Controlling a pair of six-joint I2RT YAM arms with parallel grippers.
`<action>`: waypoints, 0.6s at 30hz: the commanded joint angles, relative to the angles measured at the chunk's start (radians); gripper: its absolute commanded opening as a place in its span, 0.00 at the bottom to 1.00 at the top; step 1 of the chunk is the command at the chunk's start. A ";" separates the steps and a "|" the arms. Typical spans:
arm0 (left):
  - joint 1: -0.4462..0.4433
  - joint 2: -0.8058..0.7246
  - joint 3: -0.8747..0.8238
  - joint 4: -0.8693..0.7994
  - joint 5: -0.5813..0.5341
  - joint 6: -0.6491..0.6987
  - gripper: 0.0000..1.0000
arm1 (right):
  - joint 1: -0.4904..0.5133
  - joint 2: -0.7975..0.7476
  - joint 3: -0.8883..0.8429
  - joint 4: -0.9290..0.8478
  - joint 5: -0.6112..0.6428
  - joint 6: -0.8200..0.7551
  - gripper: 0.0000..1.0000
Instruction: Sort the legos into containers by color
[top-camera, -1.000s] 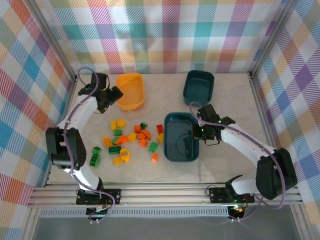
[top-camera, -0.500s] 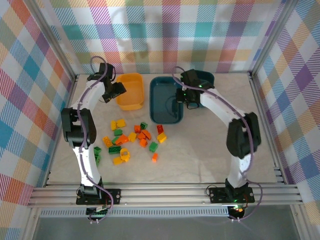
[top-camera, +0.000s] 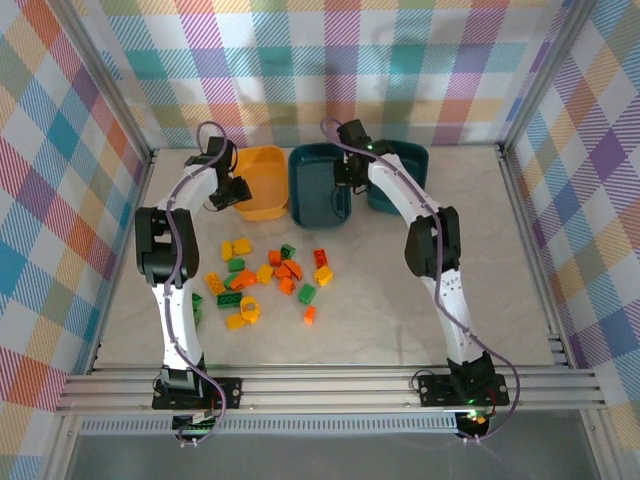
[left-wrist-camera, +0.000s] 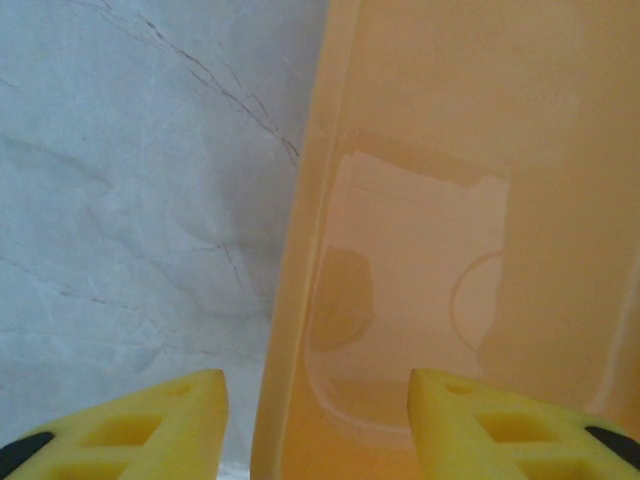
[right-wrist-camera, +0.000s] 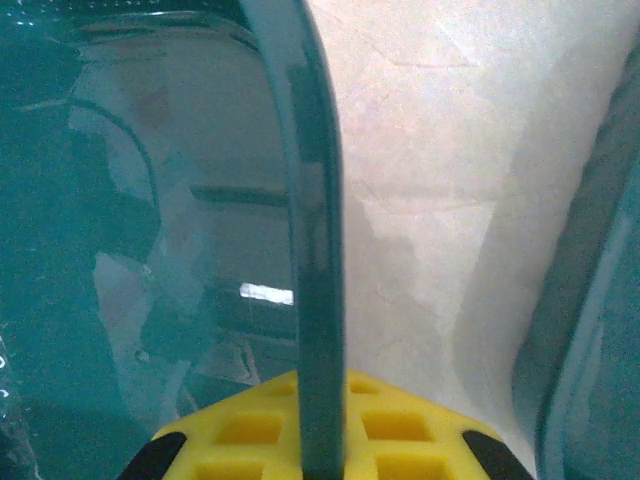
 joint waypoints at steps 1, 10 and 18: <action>0.006 0.037 0.011 0.029 -0.009 0.030 0.48 | -0.013 0.059 0.118 -0.116 0.012 -0.016 0.00; 0.001 0.061 0.029 0.031 -0.061 0.092 0.32 | -0.037 0.060 0.130 -0.096 -0.030 -0.006 0.32; -0.034 0.036 -0.004 0.038 -0.104 0.174 0.07 | -0.054 -0.179 -0.059 0.002 0.017 -0.008 0.50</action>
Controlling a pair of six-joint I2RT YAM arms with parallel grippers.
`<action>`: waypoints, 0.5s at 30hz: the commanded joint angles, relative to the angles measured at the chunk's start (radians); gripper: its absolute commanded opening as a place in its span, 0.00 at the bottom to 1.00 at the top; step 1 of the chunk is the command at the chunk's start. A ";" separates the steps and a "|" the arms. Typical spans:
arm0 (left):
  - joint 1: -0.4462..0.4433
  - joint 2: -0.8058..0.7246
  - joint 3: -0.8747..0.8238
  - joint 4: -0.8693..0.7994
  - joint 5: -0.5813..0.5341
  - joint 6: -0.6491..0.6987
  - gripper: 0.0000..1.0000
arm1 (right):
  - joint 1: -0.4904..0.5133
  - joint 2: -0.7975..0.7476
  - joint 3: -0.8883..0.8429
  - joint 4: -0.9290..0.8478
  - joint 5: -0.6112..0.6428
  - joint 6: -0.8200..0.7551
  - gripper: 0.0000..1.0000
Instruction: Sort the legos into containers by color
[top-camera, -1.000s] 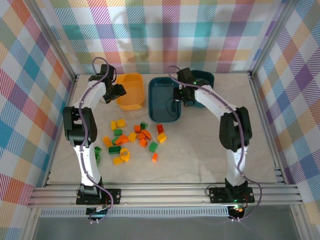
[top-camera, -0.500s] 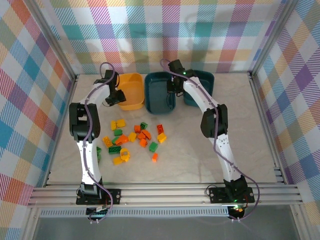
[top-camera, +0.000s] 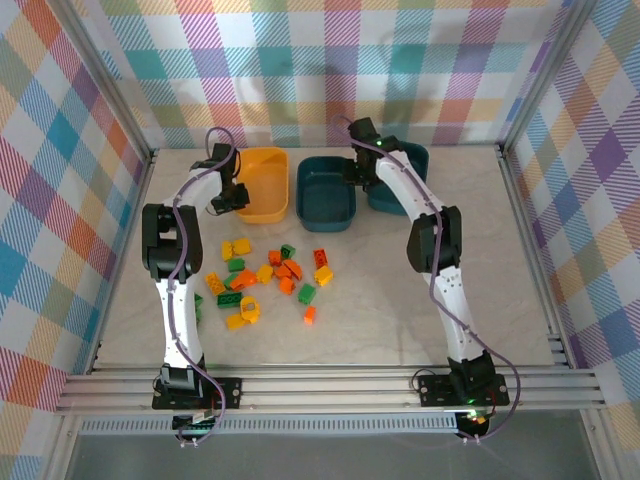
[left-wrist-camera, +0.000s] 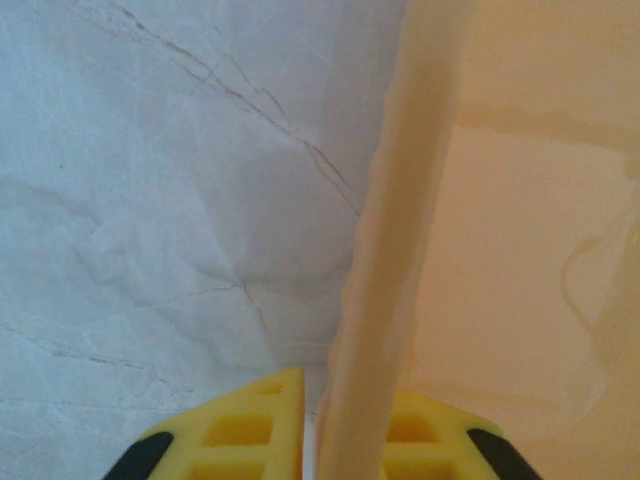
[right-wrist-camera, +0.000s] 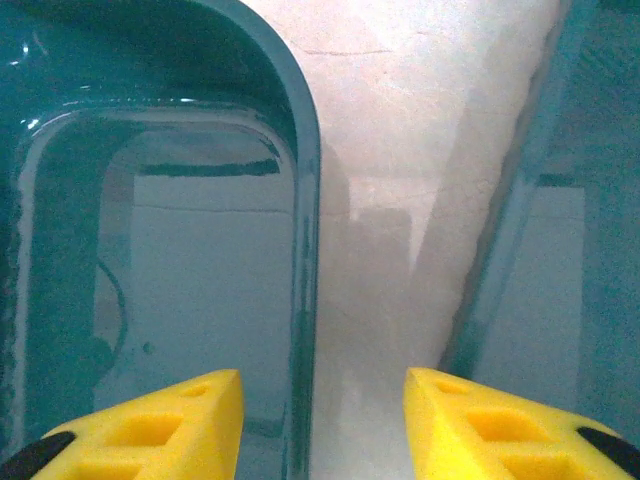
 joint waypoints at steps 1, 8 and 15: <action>-0.032 -0.026 -0.012 0.009 -0.062 0.078 0.04 | -0.020 -0.207 -0.103 0.075 0.034 -0.005 0.54; -0.067 -0.028 -0.025 0.006 -0.081 0.106 0.01 | -0.161 -0.322 -0.335 0.119 0.042 0.007 0.63; -0.073 -0.012 -0.006 -0.058 -0.060 0.095 0.03 | -0.252 -0.304 -0.446 0.134 0.037 -0.008 0.65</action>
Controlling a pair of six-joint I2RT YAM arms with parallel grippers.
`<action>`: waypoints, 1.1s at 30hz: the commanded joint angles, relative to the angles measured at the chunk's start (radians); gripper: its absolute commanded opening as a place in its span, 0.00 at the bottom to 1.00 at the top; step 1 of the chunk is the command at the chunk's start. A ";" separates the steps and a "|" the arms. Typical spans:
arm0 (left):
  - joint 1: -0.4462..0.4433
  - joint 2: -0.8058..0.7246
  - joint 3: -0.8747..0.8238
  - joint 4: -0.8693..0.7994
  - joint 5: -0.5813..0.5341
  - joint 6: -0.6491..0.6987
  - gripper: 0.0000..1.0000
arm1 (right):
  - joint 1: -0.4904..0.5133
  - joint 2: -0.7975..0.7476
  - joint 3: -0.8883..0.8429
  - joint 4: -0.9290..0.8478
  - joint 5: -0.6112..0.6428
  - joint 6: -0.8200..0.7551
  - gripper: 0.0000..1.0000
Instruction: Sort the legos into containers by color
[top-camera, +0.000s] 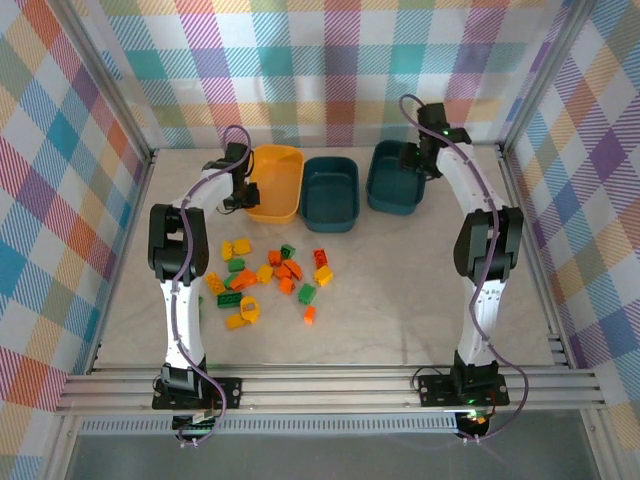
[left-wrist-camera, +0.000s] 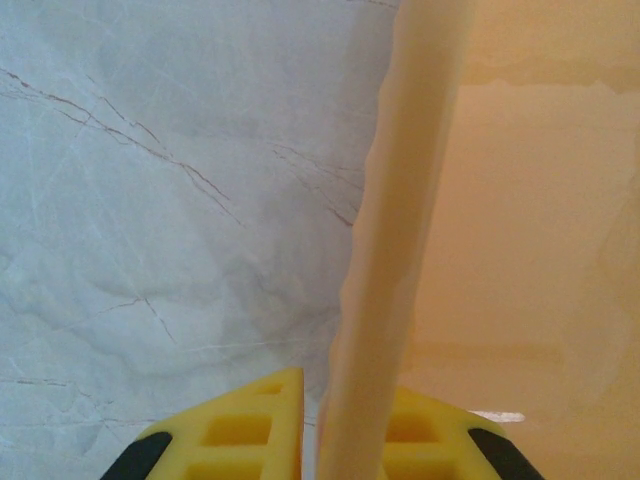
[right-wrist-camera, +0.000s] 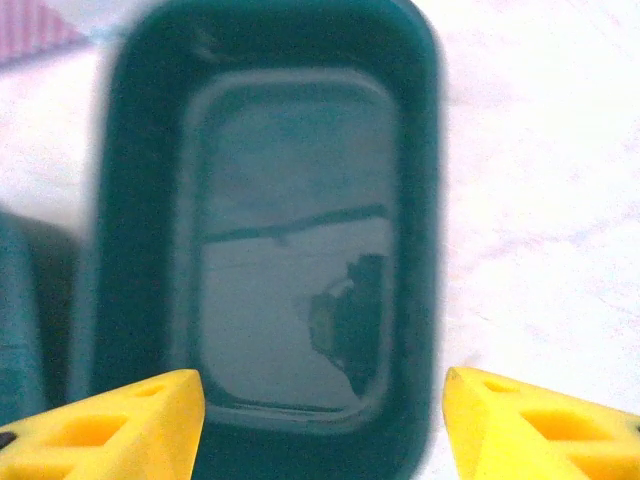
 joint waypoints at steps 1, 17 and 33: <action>-0.006 0.001 0.008 -0.106 -0.021 0.018 0.03 | 0.001 0.034 -0.043 0.007 0.014 -0.012 0.66; -0.008 0.038 0.088 -0.278 0.085 -0.084 0.14 | -0.028 0.051 -0.189 0.080 -0.012 -0.037 0.12; -0.007 -0.054 0.076 -0.307 0.060 -0.108 0.53 | -0.045 -0.105 -0.406 0.140 -0.103 -0.092 0.07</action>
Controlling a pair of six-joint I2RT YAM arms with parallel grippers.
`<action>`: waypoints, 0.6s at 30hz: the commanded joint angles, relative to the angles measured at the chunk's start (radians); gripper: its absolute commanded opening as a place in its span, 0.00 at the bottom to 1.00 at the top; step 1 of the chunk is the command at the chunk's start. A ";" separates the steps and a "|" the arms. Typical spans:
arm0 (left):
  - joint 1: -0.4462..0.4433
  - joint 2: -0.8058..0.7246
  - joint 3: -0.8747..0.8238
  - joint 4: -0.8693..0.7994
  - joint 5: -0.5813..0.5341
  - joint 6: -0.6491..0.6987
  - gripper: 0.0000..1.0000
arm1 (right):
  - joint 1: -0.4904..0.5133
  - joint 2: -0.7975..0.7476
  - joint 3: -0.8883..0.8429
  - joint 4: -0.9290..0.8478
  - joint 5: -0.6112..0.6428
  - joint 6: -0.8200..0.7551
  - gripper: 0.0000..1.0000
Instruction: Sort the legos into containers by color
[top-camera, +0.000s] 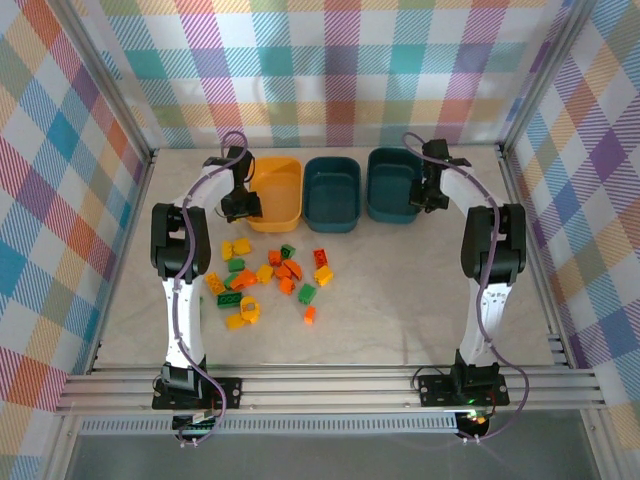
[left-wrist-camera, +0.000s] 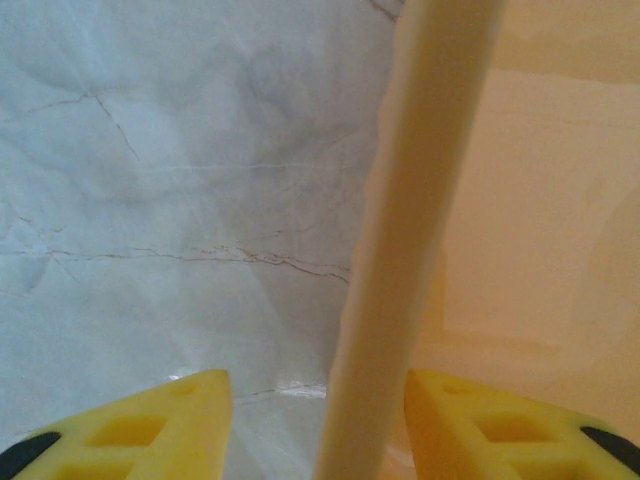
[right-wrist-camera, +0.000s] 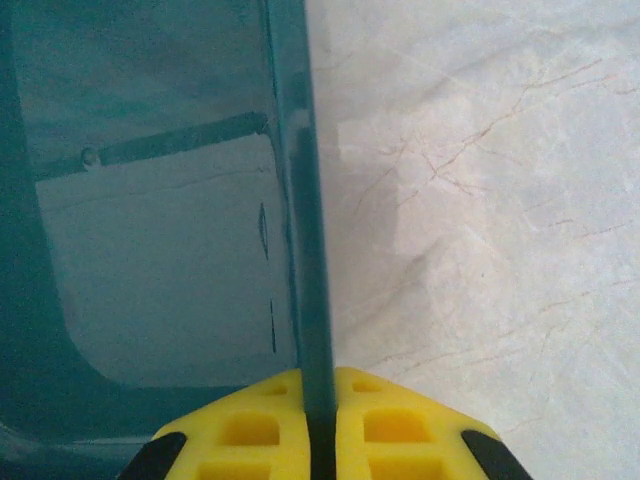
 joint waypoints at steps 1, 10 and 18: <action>-0.006 -0.106 -0.006 -0.044 -0.013 -0.021 0.55 | -0.003 -0.056 -0.047 0.007 -0.064 -0.043 0.07; -0.009 -0.475 -0.275 0.081 0.061 -0.166 0.79 | -0.003 -0.072 -0.057 0.010 -0.119 -0.065 0.20; -0.017 -0.920 -0.695 0.178 0.089 -0.288 0.92 | -0.003 -0.214 -0.100 0.010 -0.024 0.006 0.58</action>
